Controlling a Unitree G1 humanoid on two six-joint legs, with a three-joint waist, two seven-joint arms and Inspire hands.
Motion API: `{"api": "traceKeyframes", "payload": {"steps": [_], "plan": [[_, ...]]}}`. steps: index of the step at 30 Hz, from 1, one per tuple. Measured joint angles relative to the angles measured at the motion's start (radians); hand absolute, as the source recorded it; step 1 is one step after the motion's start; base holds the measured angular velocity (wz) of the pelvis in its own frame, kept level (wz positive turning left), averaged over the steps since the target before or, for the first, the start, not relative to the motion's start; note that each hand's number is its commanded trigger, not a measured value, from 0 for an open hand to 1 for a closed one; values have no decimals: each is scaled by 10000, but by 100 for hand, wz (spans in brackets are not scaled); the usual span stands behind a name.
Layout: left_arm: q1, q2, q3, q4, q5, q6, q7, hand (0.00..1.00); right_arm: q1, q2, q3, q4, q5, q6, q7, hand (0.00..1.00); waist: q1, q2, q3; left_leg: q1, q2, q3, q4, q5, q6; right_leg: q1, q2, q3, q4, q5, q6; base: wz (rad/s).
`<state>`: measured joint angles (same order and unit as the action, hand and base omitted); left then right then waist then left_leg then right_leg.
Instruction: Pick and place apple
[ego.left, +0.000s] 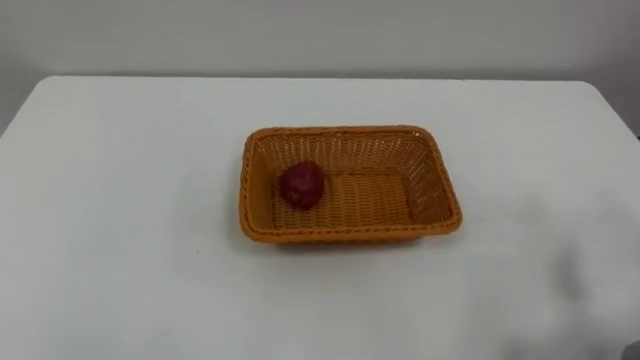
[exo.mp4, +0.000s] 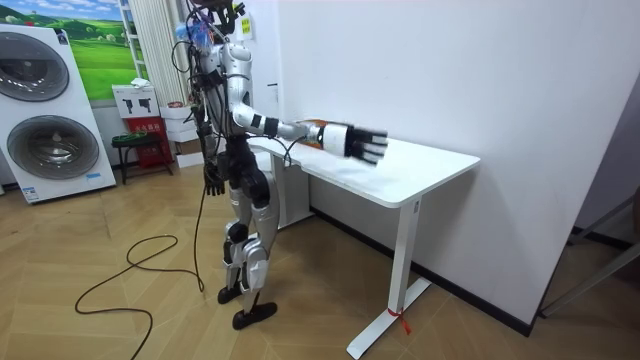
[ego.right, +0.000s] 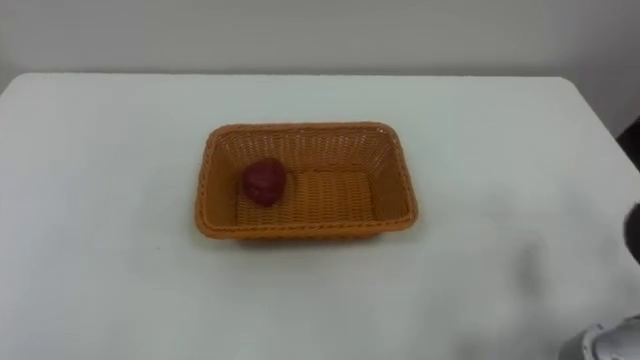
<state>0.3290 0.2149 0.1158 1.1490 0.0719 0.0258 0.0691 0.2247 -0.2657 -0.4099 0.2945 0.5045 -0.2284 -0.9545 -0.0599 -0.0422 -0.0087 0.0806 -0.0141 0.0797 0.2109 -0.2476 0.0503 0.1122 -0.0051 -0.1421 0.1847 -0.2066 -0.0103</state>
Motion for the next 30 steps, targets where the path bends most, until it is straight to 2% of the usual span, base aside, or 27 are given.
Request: {"api": "traceKeyframes", "payload": {"steps": [2,4,8,14,16,18,22,26,28,30], "plan": [[76,-5,40,-323,5,36,2,0,156,0,-257,575,798,17,-62,0,-144,57,-28,17,6,2,11,0,-1,20,9,41,0,-1,0,0],[91,-11,223,-554,5,25,-5,0,344,5,-488,1103,1732,40,-36,0,-220,60,-23,-2,4,3,17,10,-16,11,10,44,0,-4,-1,0],[151,-29,478,-619,-15,10,3,0,574,12,-960,3143,3434,126,-16,0,-330,-105,-22,-55,-20,-1,36,14,-28,-1,-26,63,9,-124,-42,0],[177,-27,479,-606,-1,110,-157,0,714,305,-695,5569,4118,313,350,0,-355,-151,13,-116,-10,-55,105,13,-29,-112,-32,115,4,-148,-41,1],[140,-45,563,-607,6,111,-202,0,652,486,-608,6309,4161,486,562,0,-277,-208,-1,-120,-13,-73,107,13,-28,-111,-9,188,15,-147,-44,2],[131,-76,572,-609,43,143,-243,0,689,756,-524,6699,4127,623,644,0,-185,-229,6,-150,-22,-66,140,13,-28,-139,54,486,16,-134,-65,-2],[126,-120,579,-608,95,204,-403,0,562,794,231,8010,3009,1034,1429,0,-138,-152,25,-284,-15,-38,278,3,-19,-162,49,478,58,-118,-74,1],[-55,-122,565,-323,95,392,-449,0,274,783,1174,9172,1360,1779,2743,0,107,-37,79,-154,10,-1,190,2,-22,-115,83,589,45,-101,-101,-7],[-73,-139,552,-253,101,459,-518,0,266,768,1567,9579,920,1961,3382,0,151,31,86,16,11,-20,96,1,-24,28,73,552,26,-101,-100,4],[-48,-255,579,-186,192,603,-528,0,268,784,1947,10060,234,2319,4213,0,336,150,92,180,8,-72,1,-46,-35,128,69,452,11,-106,-93,2]]}}
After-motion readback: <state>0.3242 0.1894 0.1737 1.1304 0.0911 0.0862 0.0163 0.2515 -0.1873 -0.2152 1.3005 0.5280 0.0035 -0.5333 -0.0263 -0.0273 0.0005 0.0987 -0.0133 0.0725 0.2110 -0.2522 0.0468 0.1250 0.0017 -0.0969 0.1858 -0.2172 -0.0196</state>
